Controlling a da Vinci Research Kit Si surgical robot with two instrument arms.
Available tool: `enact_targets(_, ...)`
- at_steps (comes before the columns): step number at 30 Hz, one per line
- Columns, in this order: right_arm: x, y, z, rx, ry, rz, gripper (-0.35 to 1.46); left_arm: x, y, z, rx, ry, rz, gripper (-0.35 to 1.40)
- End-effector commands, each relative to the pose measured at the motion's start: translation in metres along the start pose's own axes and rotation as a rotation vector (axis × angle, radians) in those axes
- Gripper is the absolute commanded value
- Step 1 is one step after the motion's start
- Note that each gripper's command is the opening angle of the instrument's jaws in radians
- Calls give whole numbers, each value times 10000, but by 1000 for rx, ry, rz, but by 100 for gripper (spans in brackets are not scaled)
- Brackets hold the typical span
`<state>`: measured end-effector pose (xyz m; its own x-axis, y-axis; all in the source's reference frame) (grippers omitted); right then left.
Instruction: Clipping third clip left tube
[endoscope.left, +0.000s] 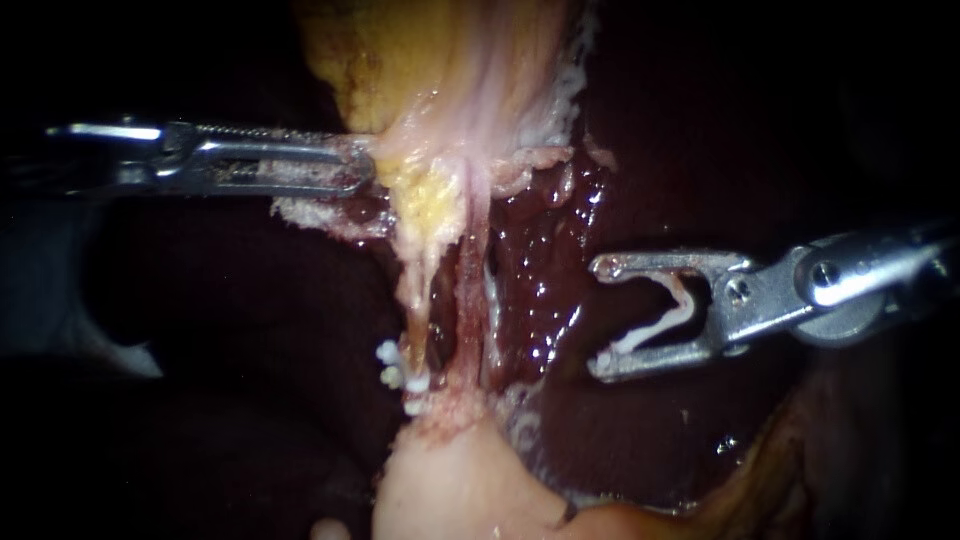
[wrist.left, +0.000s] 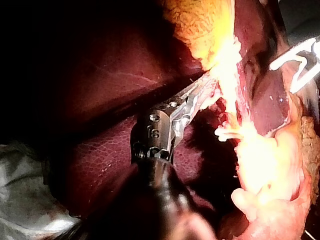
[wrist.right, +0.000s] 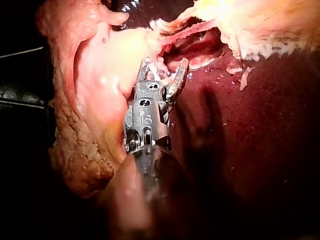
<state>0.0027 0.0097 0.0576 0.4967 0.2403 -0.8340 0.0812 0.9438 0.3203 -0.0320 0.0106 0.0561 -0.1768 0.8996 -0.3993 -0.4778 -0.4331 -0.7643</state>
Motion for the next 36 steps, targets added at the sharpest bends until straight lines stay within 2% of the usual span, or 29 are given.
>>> enact_targets(1, 0, 0, 0, 0, 0, -1, 50, 2, 0, -3, -2, -1, -2, -35)
enact_targets(3, -1, 0, 0, 0, 0, -1, 50, 9, 2, -13, -11, -6, -6, -35)
enact_targets(7, -1, 0, 0, 0, 0, -1, 50, 29, 7, -44, 4, -1, -18, -35)
enact_targets(10, -1, 0, 0, 0, 0, -1, 50, 41, 10, -66, 8, 17, -29, -35)
enact_targets(13, 0, 0, 1, 0, 0, 0, 50, 47, 11, -80, 16, 24, -35, -35)
enact_targets(19, 6, -1, 8, 39, 14, 2, 50, 45, 10, -80, 20, 27, -36, -35)
enact_targets(22, 15, -4, 19, 61, 23, 45, 50, 44, 11, -79, 21, 27, -36, -35)
enact_targets(27, 33, -10, 44, 89, 96, 115, 50, 43, 13, -79, 23, 28, -42, -35)
enact_targets(31, 46, -11, 66, 97, 137, 156, 50, 43, 15, -78, 24, 29, -43, -35)
enact_targets(36, 54, -6, 90, 104, 164, 178, 50, 42, 17, -77, 26, 30, -43, -35)
